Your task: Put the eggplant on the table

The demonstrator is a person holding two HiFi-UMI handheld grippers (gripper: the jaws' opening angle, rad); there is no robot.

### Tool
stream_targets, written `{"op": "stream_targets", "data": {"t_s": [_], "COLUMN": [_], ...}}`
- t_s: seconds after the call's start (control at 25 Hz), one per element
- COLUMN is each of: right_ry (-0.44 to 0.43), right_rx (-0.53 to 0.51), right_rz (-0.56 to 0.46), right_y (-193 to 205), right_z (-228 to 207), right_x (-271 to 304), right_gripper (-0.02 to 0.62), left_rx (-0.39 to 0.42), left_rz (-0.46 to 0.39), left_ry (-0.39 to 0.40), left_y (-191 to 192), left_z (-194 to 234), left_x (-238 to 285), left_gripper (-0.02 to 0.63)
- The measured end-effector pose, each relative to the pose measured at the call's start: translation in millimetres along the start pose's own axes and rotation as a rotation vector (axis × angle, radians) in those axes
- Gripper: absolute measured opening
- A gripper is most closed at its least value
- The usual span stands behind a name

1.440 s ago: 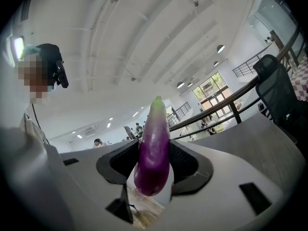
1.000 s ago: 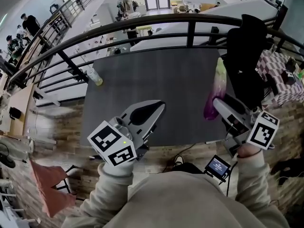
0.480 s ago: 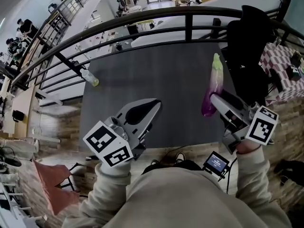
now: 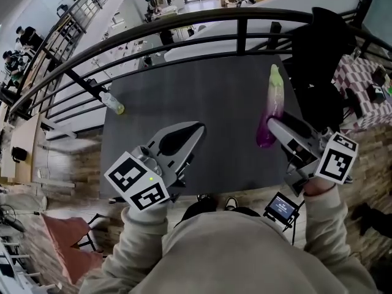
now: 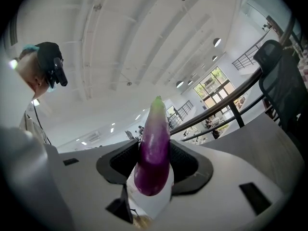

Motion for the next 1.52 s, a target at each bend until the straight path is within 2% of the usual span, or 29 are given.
{"op": "stream_targets", "data": {"t_s": [0.24, 0.64, 0.96, 1.52], "right_ry": [0.042, 0.050, 0.054, 0.029], "right_rx": [-0.021, -0.052, -0.057, -0.047], "right_rz": [-0.011, 0.028, 0.086, 0.107], "right_y": [-12.1, -19.7, -14.7, -41.4], "right_z": [2.8, 0.8, -3.7, -27.2], "right_x": [21.5, 104.3, 162.0, 177.9], "right_gripper": [0.210, 0.210, 0.210, 0.210], "left_rx": [0.016, -0.001, -0.053, -0.052], "left_rz": [-0.016, -0.035, -0.003, -0.005], "left_ry": [0.050, 0.064, 0.078, 0.057], "left_y": [-17.6, -24.2, -5.1, -21.3], "left_z": [28.5, 104.2, 151.6, 165.1], "left_x": [2.0, -15.5, -31.2, 1.0], "left_gripper": [0.000, -0.002, -0.001, 0.000]}}
Point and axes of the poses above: the fingertips, and each gripper's own axes: x forward along the fingers, z to its left, y out of its underside, the point moved 4 cm from there along -x, backward along the fingers, and after that the axes turned 2 degrees about z, right-handed, at the moved point
